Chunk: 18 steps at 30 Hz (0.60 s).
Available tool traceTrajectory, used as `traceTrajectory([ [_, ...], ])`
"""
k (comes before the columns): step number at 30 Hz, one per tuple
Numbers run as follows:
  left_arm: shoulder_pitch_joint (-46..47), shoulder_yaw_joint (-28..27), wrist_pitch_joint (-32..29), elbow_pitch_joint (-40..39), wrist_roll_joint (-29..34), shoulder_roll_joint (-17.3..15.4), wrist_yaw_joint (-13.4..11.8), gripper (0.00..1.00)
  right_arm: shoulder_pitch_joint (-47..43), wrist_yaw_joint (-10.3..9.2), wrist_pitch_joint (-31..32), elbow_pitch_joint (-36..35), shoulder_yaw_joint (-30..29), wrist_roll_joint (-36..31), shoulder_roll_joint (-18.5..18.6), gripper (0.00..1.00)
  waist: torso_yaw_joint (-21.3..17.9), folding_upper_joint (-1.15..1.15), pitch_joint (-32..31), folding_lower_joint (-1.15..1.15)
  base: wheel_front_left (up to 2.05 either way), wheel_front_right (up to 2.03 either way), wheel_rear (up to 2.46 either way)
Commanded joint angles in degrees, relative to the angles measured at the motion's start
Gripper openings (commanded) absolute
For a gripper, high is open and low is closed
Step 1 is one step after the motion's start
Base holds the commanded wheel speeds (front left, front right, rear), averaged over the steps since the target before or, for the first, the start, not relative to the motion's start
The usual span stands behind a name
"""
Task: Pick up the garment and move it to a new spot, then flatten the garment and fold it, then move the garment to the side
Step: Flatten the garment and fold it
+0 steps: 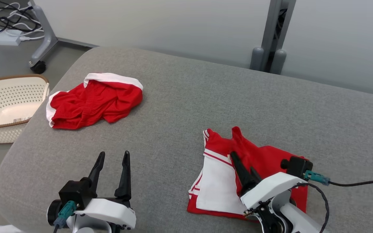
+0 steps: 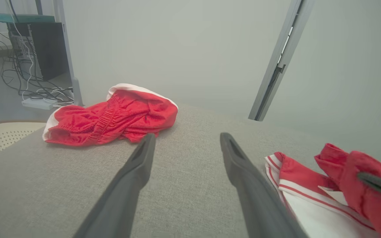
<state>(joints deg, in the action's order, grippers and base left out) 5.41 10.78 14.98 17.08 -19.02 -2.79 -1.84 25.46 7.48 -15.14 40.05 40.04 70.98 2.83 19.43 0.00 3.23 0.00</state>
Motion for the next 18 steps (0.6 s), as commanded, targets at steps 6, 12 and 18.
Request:
traceTrajectory([
  [6, 0.82, 0.91, 0.16, 0.86, -0.83, -0.21, -0.64, 1.00, 0.76, 0.04, -0.08, -0.75, 2.44, 1.72, 0.26, 1.00, 2.99, 0.00, 1.14, 0.00, 0.00, 0.00, 0.00],
  [12, 0.25, 1.13, 0.16, 1.28, -1.17, -0.22, -0.89, 1.00, -0.69, 0.04, -0.08, -2.49, 5.47, 5.20, 0.25, 1.00, 4.29, 0.00, -0.51, 0.00, 0.00, 0.00, 0.00],
  [18, -0.37, 0.41, 0.16, 0.95, -1.05, -0.21, -1.13, 1.00, 1.08, 0.04, -0.08, -4.87, 6.91, 6.57, 0.34, 1.00, 3.30, 0.00, -1.22, 0.00, 0.00, 0.00, 0.00],
])
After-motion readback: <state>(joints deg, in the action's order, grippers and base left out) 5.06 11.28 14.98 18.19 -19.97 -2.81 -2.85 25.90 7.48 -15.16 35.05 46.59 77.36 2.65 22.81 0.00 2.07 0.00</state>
